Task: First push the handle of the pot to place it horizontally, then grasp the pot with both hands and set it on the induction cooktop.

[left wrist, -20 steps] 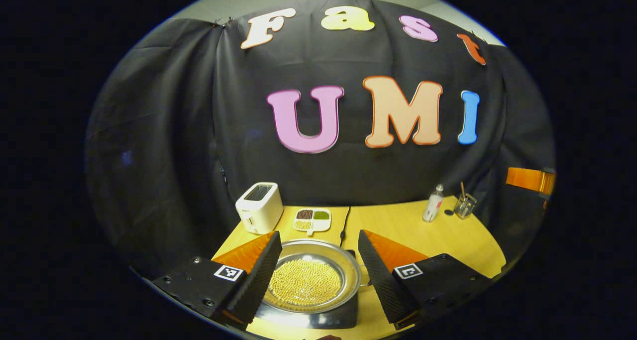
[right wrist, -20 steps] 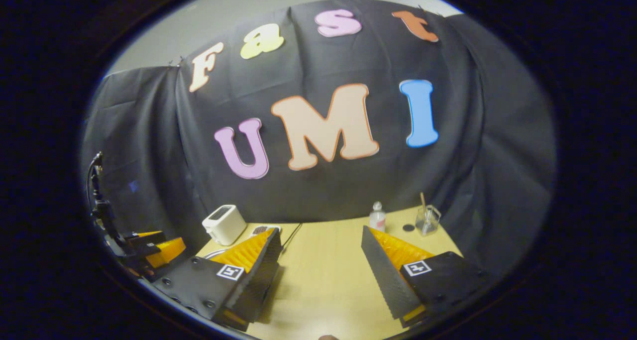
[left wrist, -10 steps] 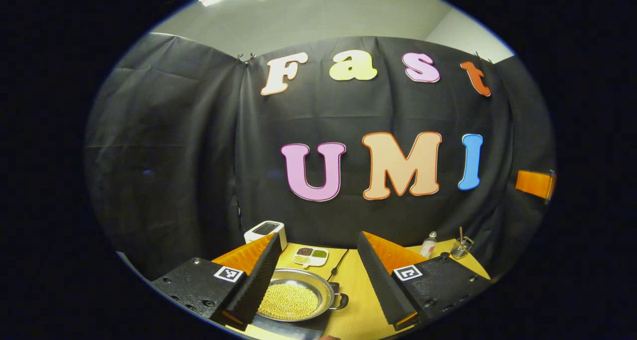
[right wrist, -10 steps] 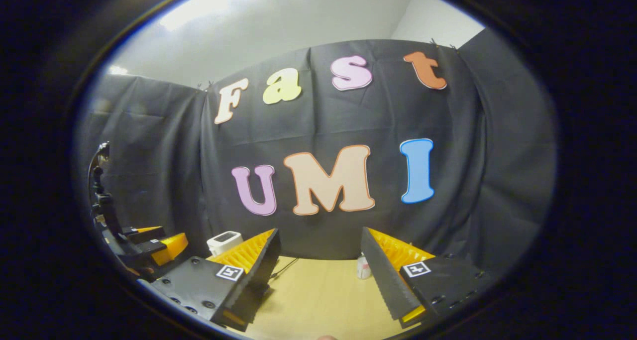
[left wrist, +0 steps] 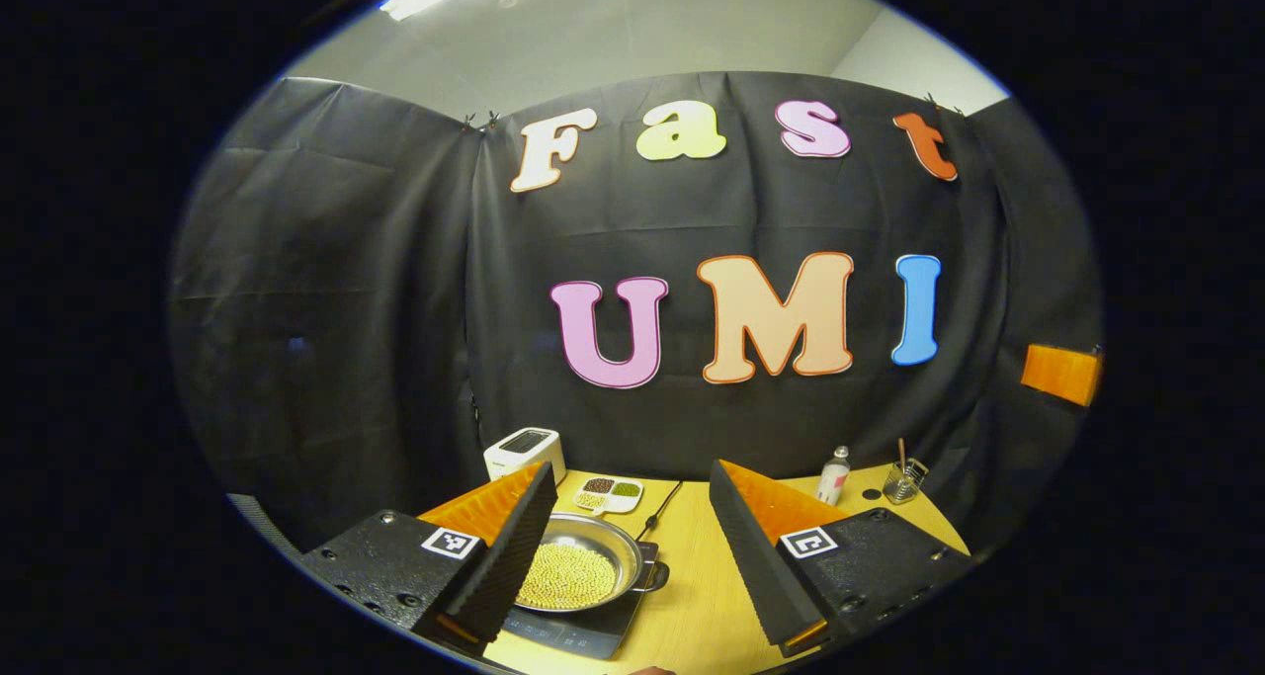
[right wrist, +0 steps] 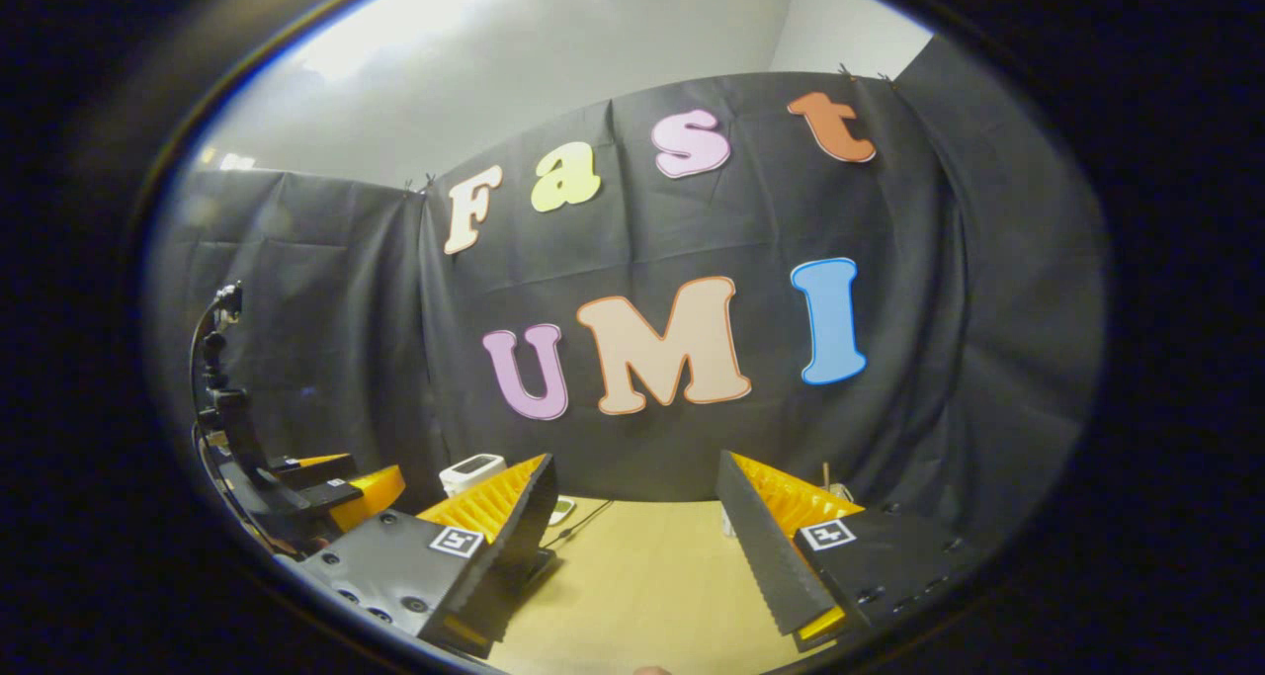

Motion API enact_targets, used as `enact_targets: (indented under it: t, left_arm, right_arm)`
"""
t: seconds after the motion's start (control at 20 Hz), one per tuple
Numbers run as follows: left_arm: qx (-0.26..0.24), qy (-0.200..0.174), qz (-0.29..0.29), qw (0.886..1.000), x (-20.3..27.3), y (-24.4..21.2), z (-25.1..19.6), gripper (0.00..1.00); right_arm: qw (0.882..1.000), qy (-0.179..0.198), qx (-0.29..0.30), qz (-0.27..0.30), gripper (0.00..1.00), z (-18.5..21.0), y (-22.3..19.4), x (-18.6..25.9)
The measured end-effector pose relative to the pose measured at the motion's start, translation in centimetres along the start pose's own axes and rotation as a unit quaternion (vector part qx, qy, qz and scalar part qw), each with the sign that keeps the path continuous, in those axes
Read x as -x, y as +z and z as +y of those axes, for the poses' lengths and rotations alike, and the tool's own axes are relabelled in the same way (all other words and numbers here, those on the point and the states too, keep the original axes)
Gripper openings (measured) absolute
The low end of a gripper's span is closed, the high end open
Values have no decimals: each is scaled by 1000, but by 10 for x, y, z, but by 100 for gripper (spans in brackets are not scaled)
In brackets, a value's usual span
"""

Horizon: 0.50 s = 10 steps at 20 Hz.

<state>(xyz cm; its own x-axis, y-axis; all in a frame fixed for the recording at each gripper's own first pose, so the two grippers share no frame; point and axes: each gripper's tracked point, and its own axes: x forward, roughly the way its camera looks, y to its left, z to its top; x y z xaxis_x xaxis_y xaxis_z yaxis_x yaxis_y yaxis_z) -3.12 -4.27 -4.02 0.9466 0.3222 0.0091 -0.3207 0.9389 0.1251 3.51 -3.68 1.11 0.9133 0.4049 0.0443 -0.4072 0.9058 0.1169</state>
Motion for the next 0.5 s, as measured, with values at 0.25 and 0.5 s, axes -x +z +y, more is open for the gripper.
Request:
enact_targets:
  t: [0.25,0.5]
  left_arm:
    - [-16,-14,-5,1000,13,4,-14,95]
    - [-23,-20,-15,999,28,7,-21,95]
  right_arm:
    - [1000,-10,-12,-5,92,-10,-2,19]
    - [1000,0,-8,-11,92,-2,-2,29]
